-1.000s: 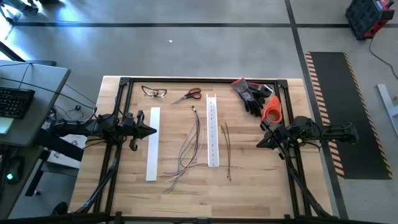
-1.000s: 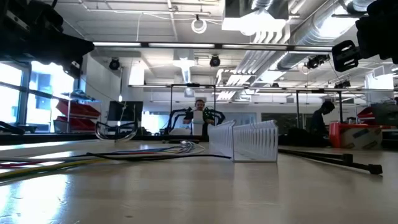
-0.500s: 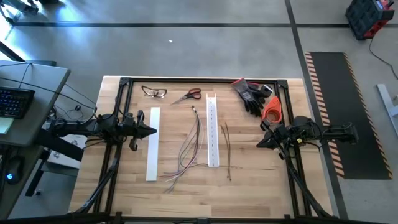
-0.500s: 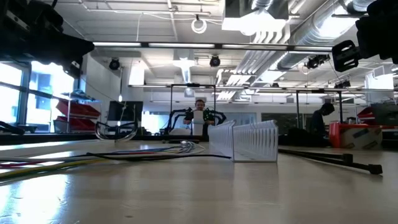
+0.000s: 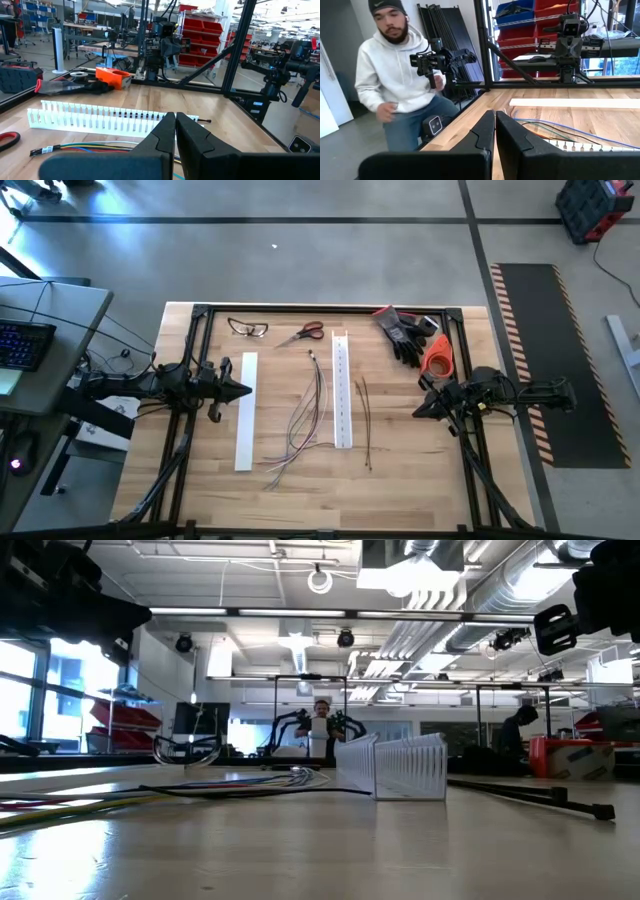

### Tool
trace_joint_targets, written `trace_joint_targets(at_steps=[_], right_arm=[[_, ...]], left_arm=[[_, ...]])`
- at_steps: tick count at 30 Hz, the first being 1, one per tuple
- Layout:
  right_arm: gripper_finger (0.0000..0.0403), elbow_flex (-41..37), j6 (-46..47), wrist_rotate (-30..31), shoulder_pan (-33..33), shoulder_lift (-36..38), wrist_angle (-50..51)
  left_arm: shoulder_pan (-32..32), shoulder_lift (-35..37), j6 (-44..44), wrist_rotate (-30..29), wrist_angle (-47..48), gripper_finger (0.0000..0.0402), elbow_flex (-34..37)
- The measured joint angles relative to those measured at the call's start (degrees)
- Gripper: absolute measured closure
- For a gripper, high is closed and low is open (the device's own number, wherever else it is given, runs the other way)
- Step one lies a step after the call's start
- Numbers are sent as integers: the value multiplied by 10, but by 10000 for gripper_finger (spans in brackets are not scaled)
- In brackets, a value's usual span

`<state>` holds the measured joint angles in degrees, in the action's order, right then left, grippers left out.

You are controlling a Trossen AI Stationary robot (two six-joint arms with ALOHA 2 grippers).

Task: Ziptie cables

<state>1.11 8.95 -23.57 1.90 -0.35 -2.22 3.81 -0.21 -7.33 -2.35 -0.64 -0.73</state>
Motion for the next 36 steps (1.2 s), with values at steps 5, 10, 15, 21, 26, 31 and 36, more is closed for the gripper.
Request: trace_joint_targets(at_steps=[5,10,15,21,26,31,36], right_arm=[[403,0,0,0,0,0,0],[403,0,0,1,0,0,0],[403,0,0,2,0,0,0],[403,0,-32,50,0,0,-13],[403,-6,117,227,1,-7,-92],[403,-6,143,330,1,-88,-138],[403,-6,102,339,1,-299,-376]], left_arm=[[0,0,0,0,0,401,0],[0,0,0,0,0,401,0],[0,0,0,0,0,401,0],[0,0,15,-19,-2,401,0],[0,0,34,-33,-17,401,0],[0,0,49,-45,-32,401,0],[0,0,93,-98,-66,401,0]])
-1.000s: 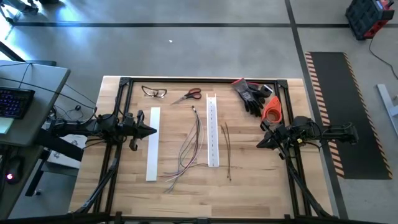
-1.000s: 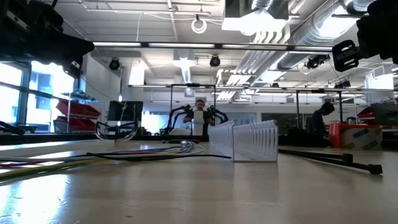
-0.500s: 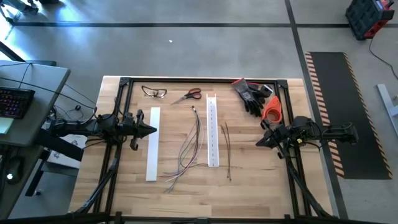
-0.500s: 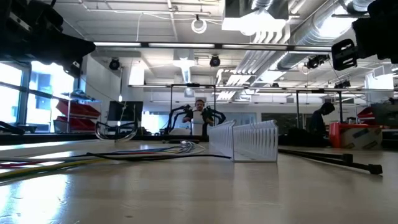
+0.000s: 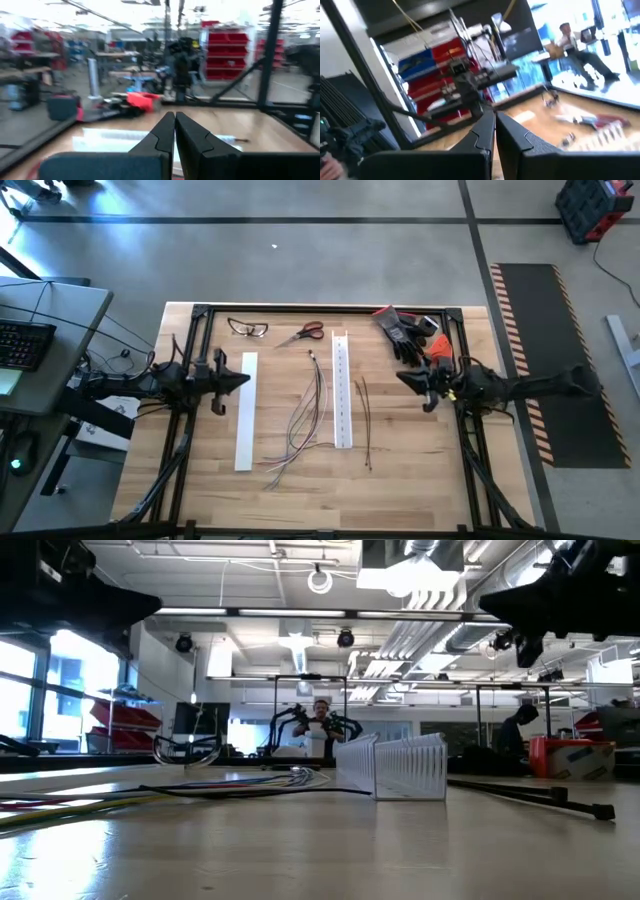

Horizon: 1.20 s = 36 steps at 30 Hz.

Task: Ziptie cables
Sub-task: Move the white cable duct lid to the top of the table

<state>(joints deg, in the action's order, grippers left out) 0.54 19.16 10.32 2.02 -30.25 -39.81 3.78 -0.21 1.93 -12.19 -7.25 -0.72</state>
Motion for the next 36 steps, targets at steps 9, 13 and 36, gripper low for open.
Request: trace_joint_targets(at_steps=[9,13,36], right_arm=[[403,72,-71,35,-3,-366,-366],[403,157,-14,132,-13,-454,-354],[220,766,242,169,-103,-792,754]], left_arm=[[0,0,32,-97,-9,401,0],[0,0,33,-107,-6,401,0],[0,0,78,-144,37,401,0]])
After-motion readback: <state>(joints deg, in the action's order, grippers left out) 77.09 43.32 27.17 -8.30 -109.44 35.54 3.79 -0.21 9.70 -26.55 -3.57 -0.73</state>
